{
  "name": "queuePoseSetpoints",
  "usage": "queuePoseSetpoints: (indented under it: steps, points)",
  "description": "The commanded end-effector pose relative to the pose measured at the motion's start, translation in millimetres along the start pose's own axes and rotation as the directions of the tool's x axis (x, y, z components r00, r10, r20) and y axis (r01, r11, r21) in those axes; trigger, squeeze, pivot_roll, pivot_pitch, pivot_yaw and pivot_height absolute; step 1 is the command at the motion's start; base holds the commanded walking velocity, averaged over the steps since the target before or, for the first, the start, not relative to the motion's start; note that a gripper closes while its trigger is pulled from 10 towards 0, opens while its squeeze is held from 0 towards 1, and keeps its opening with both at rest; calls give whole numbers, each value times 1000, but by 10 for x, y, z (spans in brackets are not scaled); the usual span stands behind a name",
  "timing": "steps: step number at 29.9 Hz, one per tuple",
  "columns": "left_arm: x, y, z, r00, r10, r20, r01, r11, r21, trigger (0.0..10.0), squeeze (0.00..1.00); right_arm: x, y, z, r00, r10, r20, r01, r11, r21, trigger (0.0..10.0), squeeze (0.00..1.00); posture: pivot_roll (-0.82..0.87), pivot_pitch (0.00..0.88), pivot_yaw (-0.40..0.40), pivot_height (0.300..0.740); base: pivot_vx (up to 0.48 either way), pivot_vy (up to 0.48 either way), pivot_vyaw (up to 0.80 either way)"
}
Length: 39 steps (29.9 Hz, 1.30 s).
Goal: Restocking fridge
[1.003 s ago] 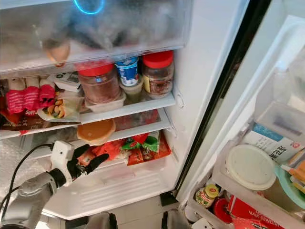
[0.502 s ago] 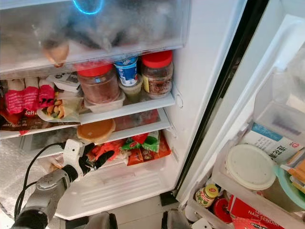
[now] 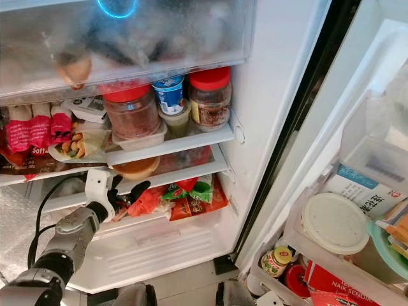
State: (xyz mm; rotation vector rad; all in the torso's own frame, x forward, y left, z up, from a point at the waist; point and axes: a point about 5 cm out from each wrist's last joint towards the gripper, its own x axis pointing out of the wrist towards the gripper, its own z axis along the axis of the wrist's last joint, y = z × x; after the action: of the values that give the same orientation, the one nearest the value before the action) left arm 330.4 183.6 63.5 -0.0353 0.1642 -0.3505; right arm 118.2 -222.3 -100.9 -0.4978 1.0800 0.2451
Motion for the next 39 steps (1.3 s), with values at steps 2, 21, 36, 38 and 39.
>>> queuePoseSetpoints:
  steps: [2,21,36,38,39]
  points:
    - [-34,-1,-66,1000,-14,-17,14,1000,5,10000,0,-34,179,-170,996,62,-67,-65,997,-41,10000,0,-93,114,27,658,0,0,0]
    - [-635,80,-59,956,217,196,-247,958,146,10000,0,-39,194,-187,995,70,-72,-74,996,-41,10000,0,-72,98,37,658,0,0,0]
    - [-732,197,-317,924,377,70,-381,923,59,10000,0,-39,223,-187,995,75,-72,-76,997,-21,10000,0,-84,52,48,658,-237,0,0]
    - [-725,185,-349,923,380,59,-383,923,52,10000,0,-40,227,-188,994,77,-72,-78,997,-19,10000,0,-84,48,49,658,-388,0,0]
    - [-722,176,-374,924,378,48,-380,924,44,10000,0,-40,228,-188,994,77,-72,-79,997,-18,10000,0,-83,46,49,658,-390,0,0]
